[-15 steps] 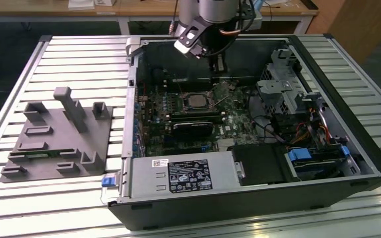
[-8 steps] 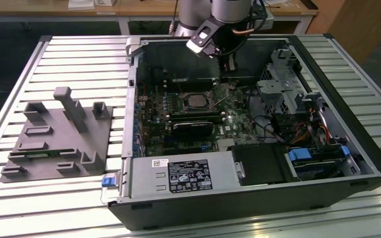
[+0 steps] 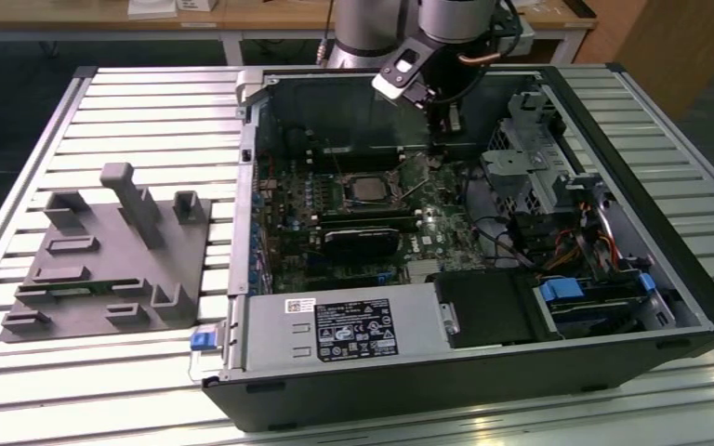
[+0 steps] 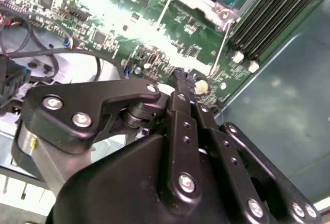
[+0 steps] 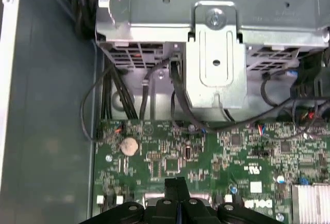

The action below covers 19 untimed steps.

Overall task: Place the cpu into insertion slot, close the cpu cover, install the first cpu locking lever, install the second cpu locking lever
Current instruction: 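Close the cpu cover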

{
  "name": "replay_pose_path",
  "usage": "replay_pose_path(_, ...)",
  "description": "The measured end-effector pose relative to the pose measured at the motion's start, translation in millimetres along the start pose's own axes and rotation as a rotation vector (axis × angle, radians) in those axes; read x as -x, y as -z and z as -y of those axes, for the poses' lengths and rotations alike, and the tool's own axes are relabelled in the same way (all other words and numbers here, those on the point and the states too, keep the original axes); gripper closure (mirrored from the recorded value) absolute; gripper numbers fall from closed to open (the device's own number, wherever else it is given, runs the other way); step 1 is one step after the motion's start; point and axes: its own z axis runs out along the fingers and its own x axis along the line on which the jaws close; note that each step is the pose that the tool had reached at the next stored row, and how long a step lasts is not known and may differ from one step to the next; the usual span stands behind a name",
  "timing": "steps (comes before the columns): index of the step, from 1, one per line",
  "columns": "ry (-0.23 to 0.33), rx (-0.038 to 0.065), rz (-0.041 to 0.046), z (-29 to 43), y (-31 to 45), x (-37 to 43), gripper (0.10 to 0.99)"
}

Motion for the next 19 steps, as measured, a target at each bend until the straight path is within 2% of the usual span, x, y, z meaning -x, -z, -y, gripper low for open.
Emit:
replay_pose_path(6, -0.001, -0.003, 0.0034, -6.1, -5.1, -0.2, 0.980)
replay_pose_path(15, -0.001, -0.012, 0.0034, -12.6, -21.7, -0.3, 0.980)
replay_pose_path(19, -0.001, -0.012, 0.0040, -12.7, -22.8, -0.2, 0.980)
